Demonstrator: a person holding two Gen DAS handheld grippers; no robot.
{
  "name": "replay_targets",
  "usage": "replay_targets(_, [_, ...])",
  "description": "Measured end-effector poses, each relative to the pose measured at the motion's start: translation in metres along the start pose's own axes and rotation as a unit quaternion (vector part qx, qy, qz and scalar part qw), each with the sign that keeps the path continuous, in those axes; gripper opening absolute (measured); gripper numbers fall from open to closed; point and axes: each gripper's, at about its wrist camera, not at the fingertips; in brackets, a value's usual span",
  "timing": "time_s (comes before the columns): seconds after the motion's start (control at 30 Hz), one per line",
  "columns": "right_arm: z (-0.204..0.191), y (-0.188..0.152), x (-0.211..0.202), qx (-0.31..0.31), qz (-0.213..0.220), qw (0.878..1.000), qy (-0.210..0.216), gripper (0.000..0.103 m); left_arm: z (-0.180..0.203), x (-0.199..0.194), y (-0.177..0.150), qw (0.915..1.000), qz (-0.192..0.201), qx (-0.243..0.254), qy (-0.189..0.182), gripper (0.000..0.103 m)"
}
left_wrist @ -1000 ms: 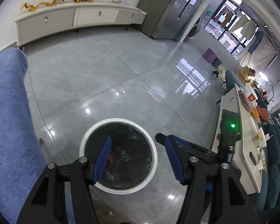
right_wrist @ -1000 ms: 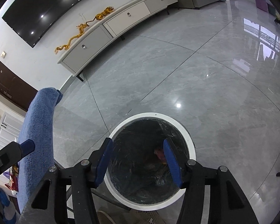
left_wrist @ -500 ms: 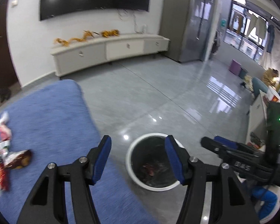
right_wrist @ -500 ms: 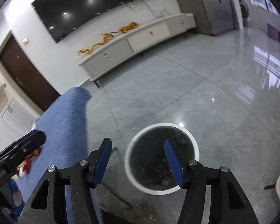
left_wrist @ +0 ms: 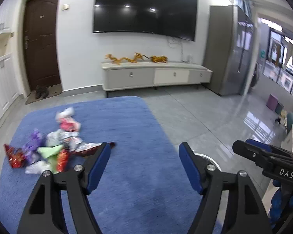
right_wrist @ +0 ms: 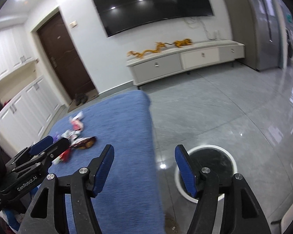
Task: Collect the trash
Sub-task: 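Move both open tools back over the table toward the wrapper pile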
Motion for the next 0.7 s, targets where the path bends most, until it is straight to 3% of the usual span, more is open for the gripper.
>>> replay_targets(0.4, [-0.107,-0.008,0.017,-0.082,-0.015,0.996,0.037,0.065,-0.107,-0.062,-0.017,0.9947,0.052,-0.06,0.065,0.075])
replay_targets(0.7, [-0.154,-0.018,0.021,-0.107,-0.01,0.993,0.051,0.082,-0.156,-0.088,-0.033,0.9873,0.071,-0.087,0.113,0.075])
Point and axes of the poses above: each gripper's, at about its wrist camera, not at the fingertips, and x roughly the way its jaws point, z to its right, y to its top, and after that the axes turned 4 degrees about z, right-handed
